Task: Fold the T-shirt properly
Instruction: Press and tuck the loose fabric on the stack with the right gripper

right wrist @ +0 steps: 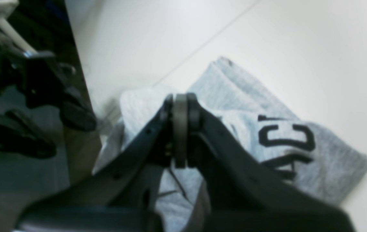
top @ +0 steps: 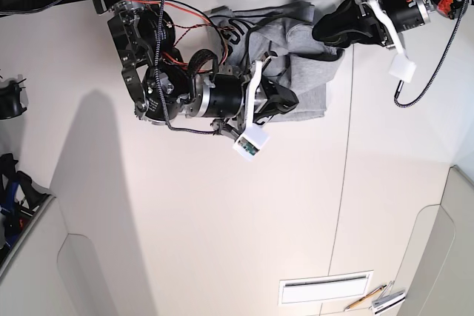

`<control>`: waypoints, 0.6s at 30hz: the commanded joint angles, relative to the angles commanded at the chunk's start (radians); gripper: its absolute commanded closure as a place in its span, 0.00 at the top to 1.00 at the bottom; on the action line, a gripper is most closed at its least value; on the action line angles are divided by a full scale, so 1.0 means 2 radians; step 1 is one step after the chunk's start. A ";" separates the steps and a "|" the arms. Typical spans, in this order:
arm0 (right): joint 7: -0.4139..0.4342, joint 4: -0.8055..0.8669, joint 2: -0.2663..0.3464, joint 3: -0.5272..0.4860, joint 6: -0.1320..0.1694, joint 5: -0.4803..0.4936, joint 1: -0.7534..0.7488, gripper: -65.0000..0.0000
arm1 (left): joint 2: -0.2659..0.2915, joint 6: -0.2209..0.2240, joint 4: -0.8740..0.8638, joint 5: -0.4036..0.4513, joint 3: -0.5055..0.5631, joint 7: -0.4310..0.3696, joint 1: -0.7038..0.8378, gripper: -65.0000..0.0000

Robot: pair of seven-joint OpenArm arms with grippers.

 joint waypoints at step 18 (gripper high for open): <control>-0.024 -0.002 0.023 -0.001 0.002 0.059 -0.053 0.00 | 0.000 0.000 0.000 0.026 0.000 -0.019 -0.005 0.48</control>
